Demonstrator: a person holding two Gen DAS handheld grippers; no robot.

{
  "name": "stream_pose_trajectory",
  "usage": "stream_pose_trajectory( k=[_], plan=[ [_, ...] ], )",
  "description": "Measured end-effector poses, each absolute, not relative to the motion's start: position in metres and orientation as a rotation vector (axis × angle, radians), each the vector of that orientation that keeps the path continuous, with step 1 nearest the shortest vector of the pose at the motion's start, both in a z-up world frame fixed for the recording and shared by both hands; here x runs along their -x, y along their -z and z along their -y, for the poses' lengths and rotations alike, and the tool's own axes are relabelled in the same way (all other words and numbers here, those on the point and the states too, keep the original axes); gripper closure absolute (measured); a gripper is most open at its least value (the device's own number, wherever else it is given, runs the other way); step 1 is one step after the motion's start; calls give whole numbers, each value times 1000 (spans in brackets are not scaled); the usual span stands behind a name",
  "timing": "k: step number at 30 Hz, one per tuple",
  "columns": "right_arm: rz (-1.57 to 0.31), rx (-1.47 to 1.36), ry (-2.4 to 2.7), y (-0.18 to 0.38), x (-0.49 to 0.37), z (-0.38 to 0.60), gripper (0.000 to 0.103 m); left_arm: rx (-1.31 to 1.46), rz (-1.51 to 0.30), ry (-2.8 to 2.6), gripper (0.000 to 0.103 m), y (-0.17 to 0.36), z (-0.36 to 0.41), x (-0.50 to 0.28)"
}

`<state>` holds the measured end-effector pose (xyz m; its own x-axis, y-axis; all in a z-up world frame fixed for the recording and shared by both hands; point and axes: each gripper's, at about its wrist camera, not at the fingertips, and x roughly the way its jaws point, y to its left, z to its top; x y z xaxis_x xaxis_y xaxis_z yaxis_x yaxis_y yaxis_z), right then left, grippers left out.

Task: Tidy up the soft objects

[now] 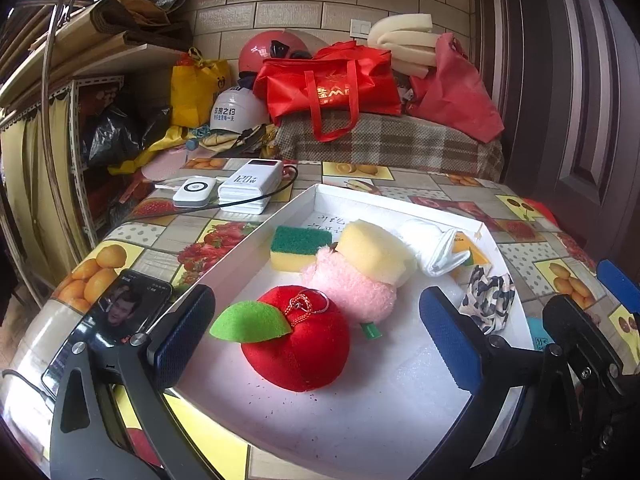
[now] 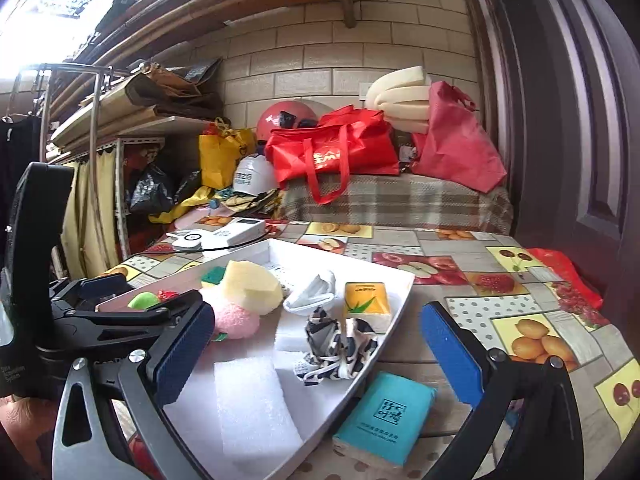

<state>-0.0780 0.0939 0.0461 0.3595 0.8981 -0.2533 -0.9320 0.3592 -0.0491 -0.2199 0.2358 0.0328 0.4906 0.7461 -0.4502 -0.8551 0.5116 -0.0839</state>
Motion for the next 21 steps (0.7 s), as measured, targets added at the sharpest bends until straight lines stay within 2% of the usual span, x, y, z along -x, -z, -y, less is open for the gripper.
stream_pose_trajectory(
  k=[21],
  plan=[
    [-220, 194, -1200, -47, 73, -93, 0, 316, -381, -979, 0, -33, -233, 219]
  ],
)
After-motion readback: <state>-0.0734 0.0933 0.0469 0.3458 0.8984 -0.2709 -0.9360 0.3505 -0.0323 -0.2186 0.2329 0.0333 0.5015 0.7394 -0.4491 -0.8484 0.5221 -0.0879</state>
